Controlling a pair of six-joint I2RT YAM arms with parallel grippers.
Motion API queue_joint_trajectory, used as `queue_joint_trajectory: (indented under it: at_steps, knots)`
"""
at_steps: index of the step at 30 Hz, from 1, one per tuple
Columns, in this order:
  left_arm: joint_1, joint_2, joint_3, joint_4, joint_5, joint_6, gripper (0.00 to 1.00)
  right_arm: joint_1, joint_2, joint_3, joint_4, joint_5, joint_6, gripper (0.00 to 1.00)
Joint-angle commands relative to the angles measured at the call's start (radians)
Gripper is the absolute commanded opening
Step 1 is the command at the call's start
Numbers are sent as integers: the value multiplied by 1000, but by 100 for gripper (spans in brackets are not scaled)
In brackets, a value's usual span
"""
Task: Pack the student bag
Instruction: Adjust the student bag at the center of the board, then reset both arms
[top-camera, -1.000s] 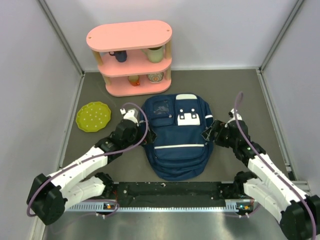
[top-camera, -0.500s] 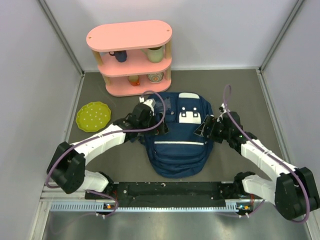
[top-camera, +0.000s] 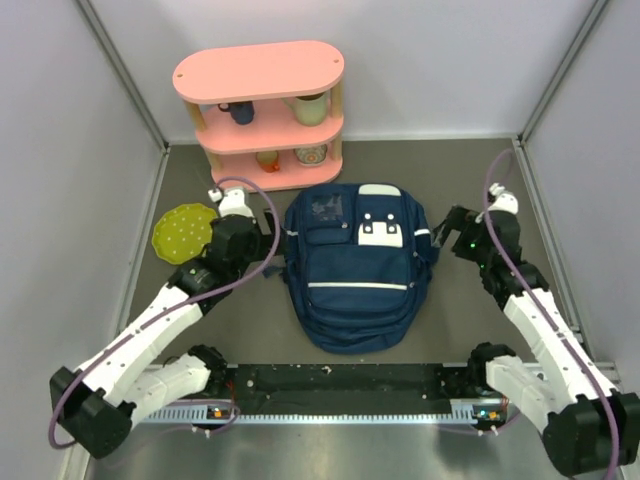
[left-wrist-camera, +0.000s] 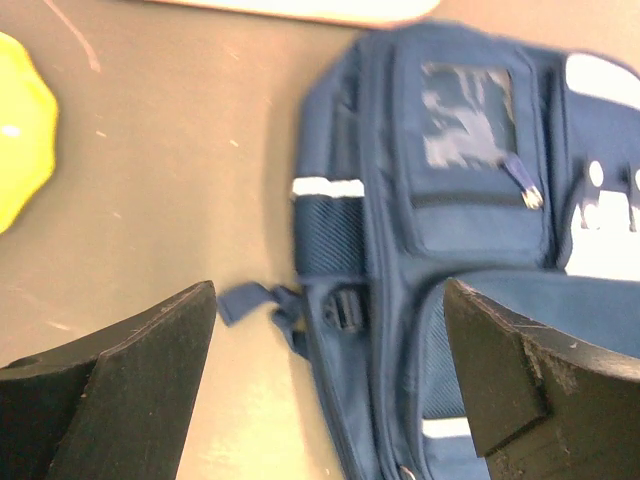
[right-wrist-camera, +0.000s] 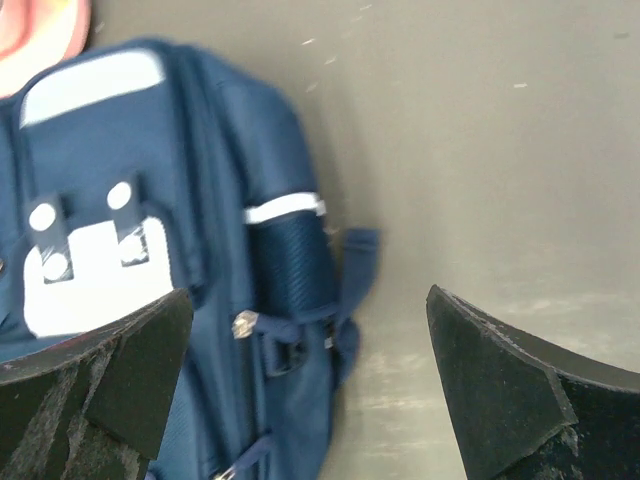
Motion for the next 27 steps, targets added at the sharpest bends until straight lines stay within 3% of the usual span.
queue_joint_trajectory:
  at_steps: [1,3,6,13,16,21,27]
  knots:
    - [110,-9,3,19,-53,65,99,-165,39,73,-26,-80,-37,99]
    - [208,8,29,-10,-18,79,99,-291,102,92,-28,-241,-8,99]
    - [290,27,49,-49,-5,84,99,-392,159,98,-23,-328,26,99]
    - [294,-30,-7,-64,-42,49,99,-400,33,-17,95,-119,20,99]
    - [294,-62,-29,-93,-33,33,98,-399,-25,-103,216,-102,23,99]
    - [294,-146,-67,-110,-48,1,98,-383,-134,-321,470,59,-38,99]
    - [294,-235,-122,-101,-76,-2,98,-362,-117,-347,497,74,-109,99]
